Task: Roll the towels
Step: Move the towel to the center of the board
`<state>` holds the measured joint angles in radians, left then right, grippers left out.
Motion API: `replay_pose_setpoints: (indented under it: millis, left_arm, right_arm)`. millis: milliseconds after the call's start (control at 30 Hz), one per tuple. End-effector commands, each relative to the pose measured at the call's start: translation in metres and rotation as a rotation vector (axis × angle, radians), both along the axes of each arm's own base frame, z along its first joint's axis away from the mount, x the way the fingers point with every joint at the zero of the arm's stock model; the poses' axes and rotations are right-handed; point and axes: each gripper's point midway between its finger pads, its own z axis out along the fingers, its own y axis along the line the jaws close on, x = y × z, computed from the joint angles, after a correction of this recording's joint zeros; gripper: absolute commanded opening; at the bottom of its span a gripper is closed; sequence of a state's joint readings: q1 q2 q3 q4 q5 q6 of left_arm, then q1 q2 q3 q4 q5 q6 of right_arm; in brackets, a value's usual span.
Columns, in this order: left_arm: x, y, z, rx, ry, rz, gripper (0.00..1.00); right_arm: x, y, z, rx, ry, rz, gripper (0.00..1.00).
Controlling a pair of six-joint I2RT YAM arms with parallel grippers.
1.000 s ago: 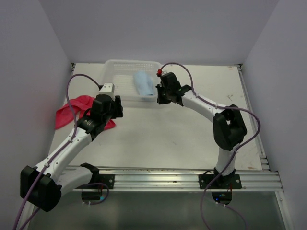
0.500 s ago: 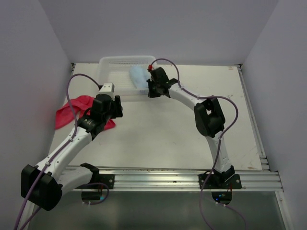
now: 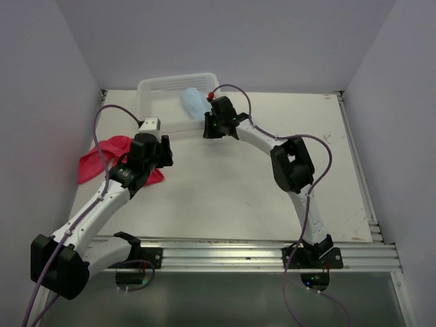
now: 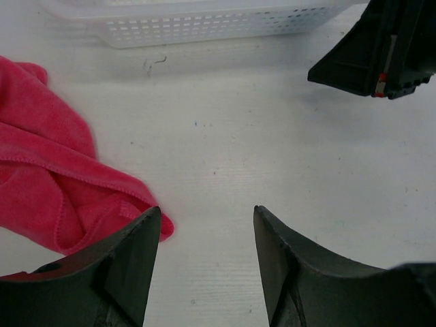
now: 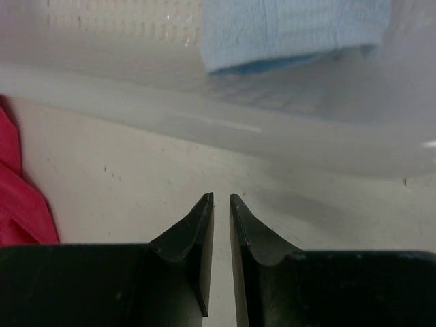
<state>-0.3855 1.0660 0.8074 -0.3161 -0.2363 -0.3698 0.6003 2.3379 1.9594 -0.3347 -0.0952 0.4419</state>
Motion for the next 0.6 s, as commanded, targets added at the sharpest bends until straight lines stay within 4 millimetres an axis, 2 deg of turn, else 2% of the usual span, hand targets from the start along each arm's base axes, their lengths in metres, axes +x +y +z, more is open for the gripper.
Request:
replay_pose_setpoints:
  millis: [0,33,67,100,133,167,200,267,433,467,533,567]
  left_arm:
    - [0.008,0.009,0.022,0.0,-0.068,0.026,0.61]
    - [0.008,0.012,0.025,-0.002,-0.077,0.035,0.62]
    - [0.007,0.016,0.029,-0.004,-0.094,0.048,0.64]
    - [0.008,0.024,0.032,0.005,-0.104,0.084,0.64]
    - [0.007,0.029,0.034,0.004,-0.114,0.105,0.65]
    - [0.005,0.034,0.042,0.0,-0.14,0.124,0.65]
    - [0.004,0.042,0.043,0.012,-0.151,0.159,0.66]
    - [0.0,0.051,0.055,0.009,-0.194,0.2,0.66]
    - [-0.015,0.077,0.082,0.007,-0.306,0.314,0.67]
    - [-0.018,0.08,0.084,0.006,-0.317,0.324,0.67]
    - [-0.023,0.083,0.093,-0.007,-0.359,0.332,0.68]
    - [-0.024,0.084,0.091,-0.005,-0.359,0.335,0.68]
  right_arm:
    - [-0.025,0.016,0.068,0.088,-0.105,0.087,0.2]
    - [-0.037,0.016,0.071,0.092,-0.106,0.1,0.25]
    - [-0.054,0.028,0.072,0.106,-0.1,0.14,0.28]
    - [-0.068,0.03,0.062,0.095,-0.083,0.163,0.31]
    - [-0.075,0.036,0.066,0.106,-0.099,0.179,0.35]
    - [-0.095,0.052,0.074,0.12,-0.113,0.226,0.37]
    - [-0.105,0.057,0.068,0.112,-0.113,0.251,0.39]
    - [-0.127,0.081,0.071,0.146,-0.119,0.294,0.42]
    - [-0.154,0.127,0.066,0.196,-0.133,0.358,0.46]
    - [-0.163,0.138,0.056,0.182,-0.132,0.378,0.48]
    - [-0.163,0.154,0.056,0.19,-0.15,0.383,0.51]
    - [-0.169,0.162,0.053,0.185,-0.148,0.398,0.53]
